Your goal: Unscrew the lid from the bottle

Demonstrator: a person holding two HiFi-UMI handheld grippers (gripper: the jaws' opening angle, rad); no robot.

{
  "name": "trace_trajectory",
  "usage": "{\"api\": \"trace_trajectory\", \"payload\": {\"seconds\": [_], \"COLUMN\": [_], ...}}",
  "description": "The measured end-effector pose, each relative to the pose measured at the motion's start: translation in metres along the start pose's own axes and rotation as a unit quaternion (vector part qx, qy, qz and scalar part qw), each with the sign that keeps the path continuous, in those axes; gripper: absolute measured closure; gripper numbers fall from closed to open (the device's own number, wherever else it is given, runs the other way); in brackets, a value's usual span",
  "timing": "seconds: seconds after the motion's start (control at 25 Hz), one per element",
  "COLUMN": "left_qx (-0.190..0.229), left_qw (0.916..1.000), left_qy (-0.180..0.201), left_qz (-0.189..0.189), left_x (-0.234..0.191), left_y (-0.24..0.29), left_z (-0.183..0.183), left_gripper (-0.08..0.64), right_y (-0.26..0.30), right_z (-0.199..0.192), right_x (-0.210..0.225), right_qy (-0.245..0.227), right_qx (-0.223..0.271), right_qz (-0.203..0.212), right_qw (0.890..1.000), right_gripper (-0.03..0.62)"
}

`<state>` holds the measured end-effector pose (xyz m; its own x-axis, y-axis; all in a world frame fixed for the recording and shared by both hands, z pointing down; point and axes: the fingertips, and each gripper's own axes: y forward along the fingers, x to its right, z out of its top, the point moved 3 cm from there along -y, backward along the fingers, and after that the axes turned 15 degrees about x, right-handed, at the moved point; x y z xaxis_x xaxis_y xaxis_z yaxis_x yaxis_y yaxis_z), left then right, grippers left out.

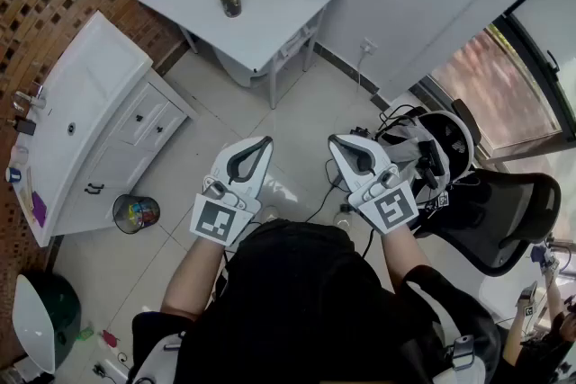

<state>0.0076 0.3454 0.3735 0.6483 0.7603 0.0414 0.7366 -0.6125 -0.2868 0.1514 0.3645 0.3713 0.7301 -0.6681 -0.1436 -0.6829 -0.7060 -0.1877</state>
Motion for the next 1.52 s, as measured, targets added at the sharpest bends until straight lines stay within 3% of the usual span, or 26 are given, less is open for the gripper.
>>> {"api": "trace_trajectory", "payload": {"seconds": [0.16,0.32,0.52,0.76,0.92,1.08,1.32,1.52], "left_qx": [-0.020,-0.004,0.004,0.000,-0.005,-0.004,-0.022,-0.043], "left_qw": [0.9996,0.9984,0.9957,0.9873,0.9855,0.9839,0.9819,0.9766], "left_qy": [0.000,-0.003,-0.002,-0.007,0.020,0.039,0.038,0.034], "left_qz": [0.022,0.056,0.092,0.159,0.168,0.175,0.184,0.208], "left_x": [-0.053,-0.085,-0.112,-0.151,-0.168,-0.185,-0.200,-0.217], "left_y": [-0.037,-0.053,-0.056,-0.047,-0.013,0.045,0.138,0.171], "left_z": [0.006,0.017,0.017,-0.001,-0.009,-0.025,-0.051,-0.070], "left_gripper": [0.558,0.558,0.558,0.558,0.558,0.558,0.558,0.558], "right_y": [0.065,0.114,0.145,0.167,0.186,0.209,0.232,0.256], "right_z": [0.004,0.011,0.012,-0.014,-0.032,-0.042,-0.058,-0.073], "right_x": [-0.037,-0.061,-0.052,-0.024,0.014,0.078,0.173,0.220], "right_qy": [0.025,0.022,0.025,0.041,0.049,0.059,0.083,0.082], "right_qx": [0.019,0.024,0.021,0.016,0.025,0.045,0.063,0.062], "right_qz": [0.013,0.061,0.092,0.116,0.139,0.158,0.181,0.213], "right_qw": [0.999,0.998,0.995,0.992,0.989,0.985,0.978,0.972], "right_gripper": [0.586,0.586,0.586,0.587,0.586,0.586,0.586,0.586]}}
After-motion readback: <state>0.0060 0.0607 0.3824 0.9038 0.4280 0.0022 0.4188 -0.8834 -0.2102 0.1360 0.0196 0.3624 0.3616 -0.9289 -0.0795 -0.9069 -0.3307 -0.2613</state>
